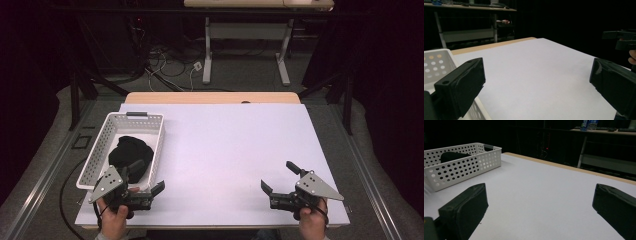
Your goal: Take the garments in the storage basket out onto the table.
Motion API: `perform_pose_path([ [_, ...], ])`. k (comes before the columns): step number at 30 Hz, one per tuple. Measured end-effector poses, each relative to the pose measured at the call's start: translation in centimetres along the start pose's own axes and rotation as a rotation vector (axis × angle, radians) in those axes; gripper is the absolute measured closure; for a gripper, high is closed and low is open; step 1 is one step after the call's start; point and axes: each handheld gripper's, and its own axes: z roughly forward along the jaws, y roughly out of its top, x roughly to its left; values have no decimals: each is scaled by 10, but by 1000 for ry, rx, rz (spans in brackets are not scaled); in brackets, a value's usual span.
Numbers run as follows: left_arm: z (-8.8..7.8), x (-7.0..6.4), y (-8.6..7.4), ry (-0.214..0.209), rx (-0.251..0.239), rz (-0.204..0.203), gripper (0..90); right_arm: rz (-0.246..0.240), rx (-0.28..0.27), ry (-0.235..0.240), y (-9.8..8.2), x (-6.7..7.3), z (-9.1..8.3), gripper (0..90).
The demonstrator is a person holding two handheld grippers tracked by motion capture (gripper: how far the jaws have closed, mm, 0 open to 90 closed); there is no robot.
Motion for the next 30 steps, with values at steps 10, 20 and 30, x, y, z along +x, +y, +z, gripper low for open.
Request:
perform_pose_path([
  [10, 4, 4, 5, 57, 35, -68, 4, -1, 29, 4, -3, -1, 4, 0],
  [20, -12, 9, 14, 93, -2, -70, 4, -6, 41, 13, -4, 0, 9, 0],
  [30, -28, 24, 20, 153, 7, -124, 4, 0, 50, 12, -6, -2, 11, 0],
])
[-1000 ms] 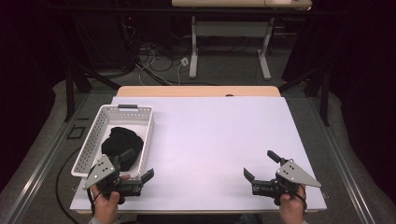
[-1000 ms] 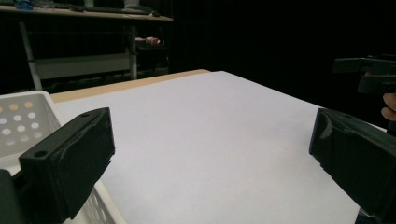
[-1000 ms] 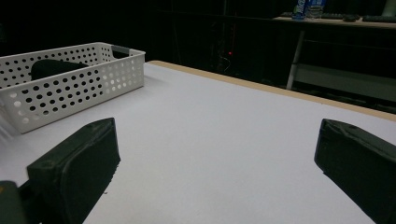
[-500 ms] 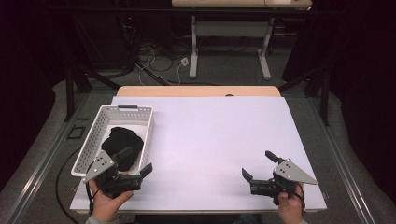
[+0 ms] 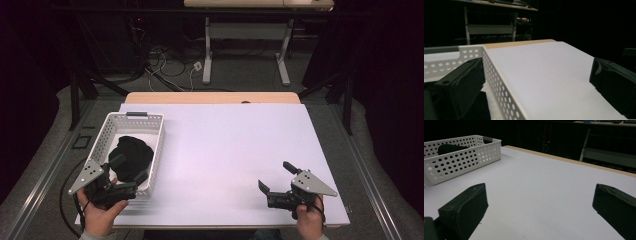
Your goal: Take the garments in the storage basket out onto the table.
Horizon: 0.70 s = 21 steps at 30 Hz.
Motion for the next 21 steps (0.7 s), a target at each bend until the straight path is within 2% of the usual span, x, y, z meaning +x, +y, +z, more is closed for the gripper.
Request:
perform_pose_path([
  [5, -6, 8, 3, 21, -1, -22, 4, 0, 9, 5, -1, 0, 1, 0],
  [13, -7, 19, 2, 37, 34, -76, 4, 9, 12, 0, -2, -2, 1, 0],
  [21, -5, 27, -1, 100, 107, -116, 4, 16, 23, 0, -3, -3, 1, 0],
])
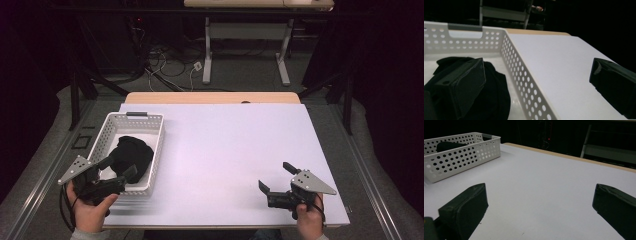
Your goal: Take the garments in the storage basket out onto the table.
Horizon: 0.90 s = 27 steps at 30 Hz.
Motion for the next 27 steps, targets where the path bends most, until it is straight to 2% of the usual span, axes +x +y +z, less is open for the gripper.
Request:
perform_pose_path([
  [3, 2, 3, 0, 29, 29, -15, 5, -6, 1, 2, 0, -1, 0, 0],
  [13, 5, 12, 5, 74, 112, -82, 5, 3, 10, 6, -1, 0, 2, 1],
  [19, 9, 15, 10, 91, 142, -90, 5, -3, 14, 9, -1, 1, 3, 1],
  [22, 12, 15, 14, 98, 177, -86, 5, -8, 15, 11, -1, 2, 4, 2],
  [27, 20, 17, 23, 146, 256, -69, 5, 0, 20, 15, -2, 2, 5, 5],
])
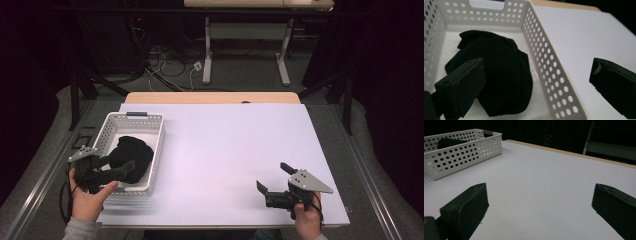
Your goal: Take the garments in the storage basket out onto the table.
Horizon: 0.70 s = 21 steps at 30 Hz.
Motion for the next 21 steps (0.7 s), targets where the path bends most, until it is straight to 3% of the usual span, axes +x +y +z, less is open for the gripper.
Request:
perform_pose_path([
  [6, 6, 2, 12, 37, 42, 31, 5, 3, 4, -3, -1, 0, 1, 6],
  [15, 22, 10, 26, 68, 88, 36, 5, 2, 7, -4, -1, -1, 1, 6],
  [21, 34, 19, 32, 72, 116, 2, 5, 5, 15, 0, -1, -1, 1, 7],
])
